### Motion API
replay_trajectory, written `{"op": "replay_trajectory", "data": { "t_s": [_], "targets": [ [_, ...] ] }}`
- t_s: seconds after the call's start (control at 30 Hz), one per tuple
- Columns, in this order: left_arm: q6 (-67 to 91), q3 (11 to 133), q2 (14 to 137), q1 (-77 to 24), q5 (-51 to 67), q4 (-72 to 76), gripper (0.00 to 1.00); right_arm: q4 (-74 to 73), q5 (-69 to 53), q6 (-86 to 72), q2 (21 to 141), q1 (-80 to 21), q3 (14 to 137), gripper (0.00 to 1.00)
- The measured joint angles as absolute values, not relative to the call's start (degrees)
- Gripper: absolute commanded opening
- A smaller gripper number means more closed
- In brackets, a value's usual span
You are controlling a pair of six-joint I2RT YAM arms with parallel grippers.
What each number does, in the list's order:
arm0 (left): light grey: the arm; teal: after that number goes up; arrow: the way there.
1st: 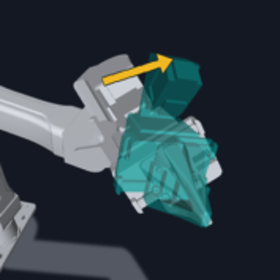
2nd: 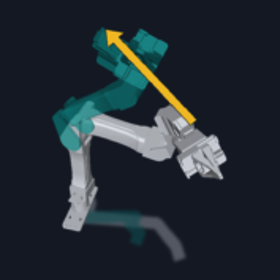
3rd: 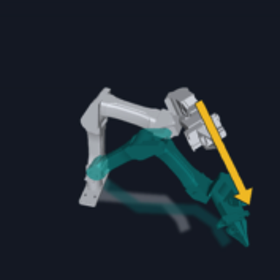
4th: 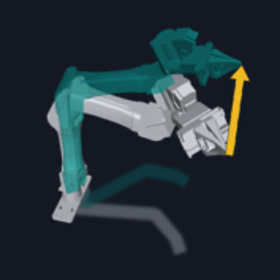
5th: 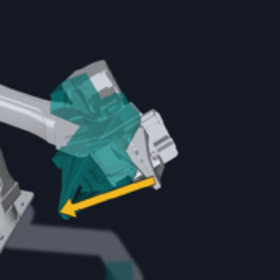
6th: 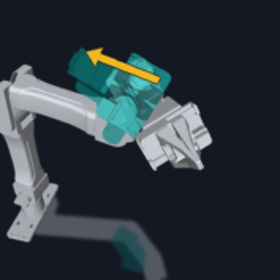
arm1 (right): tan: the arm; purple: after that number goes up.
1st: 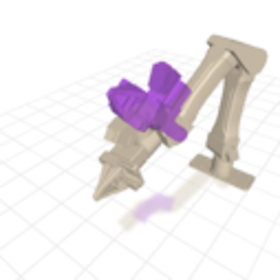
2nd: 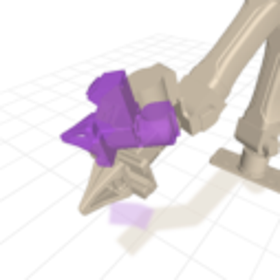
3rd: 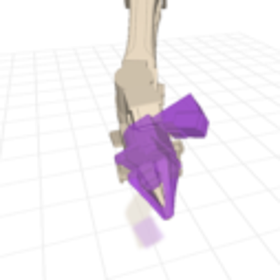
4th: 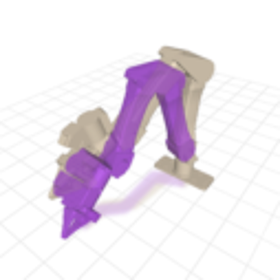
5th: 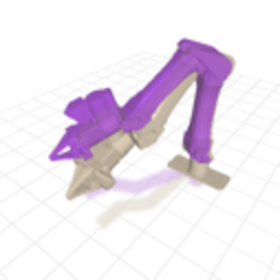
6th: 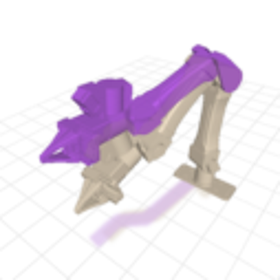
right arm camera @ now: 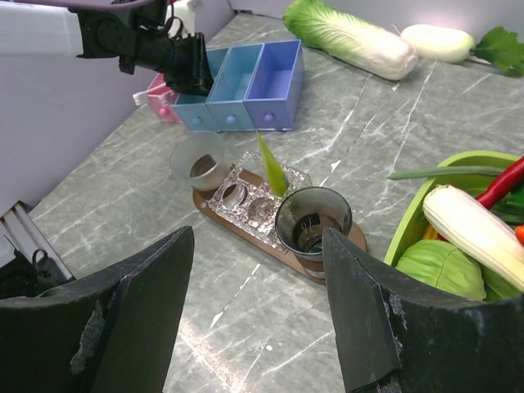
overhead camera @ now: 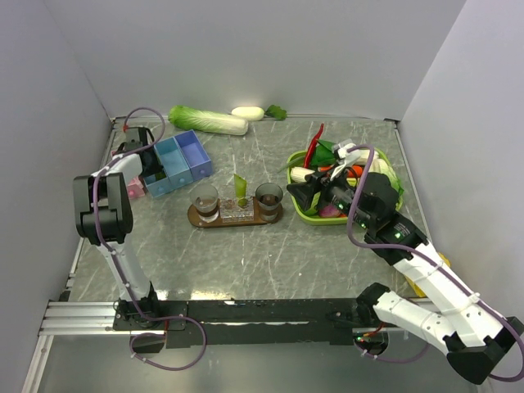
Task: Prepare toiletry sets of a toothbrush and toothpaste on the tray
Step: Pick up the toothpaste from the storage box.
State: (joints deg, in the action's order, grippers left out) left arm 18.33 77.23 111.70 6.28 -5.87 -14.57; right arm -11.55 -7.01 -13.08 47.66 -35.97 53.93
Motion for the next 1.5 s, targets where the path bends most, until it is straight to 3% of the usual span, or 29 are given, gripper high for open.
{"op": "replay_trajectory", "data": {
  "t_s": [0.63,0.83,1.3,1.5],
  "targets": [
    [18.7,80.6,114.5,6.6,-5.5,-13.2,0.47,-11.6,-7.1,-14.1,48.2,-36.0,53.9,0.71],
    [18.7,81.4,115.2,6.7,-6.3,-12.6,0.41,-11.6,-7.1,-14.5,48.2,-36.0,53.9,0.71],
    [16.1,82.8,115.8,4.4,-13.5,-14.5,0.50,-11.5,-7.2,-15.9,48.2,-36.0,53.3,0.72],
    [15.7,83.7,116.2,4.3,-13.8,-15.9,0.42,-11.7,-7.1,-16.3,47.7,-36.0,53.2,0.72]
  ]
}}
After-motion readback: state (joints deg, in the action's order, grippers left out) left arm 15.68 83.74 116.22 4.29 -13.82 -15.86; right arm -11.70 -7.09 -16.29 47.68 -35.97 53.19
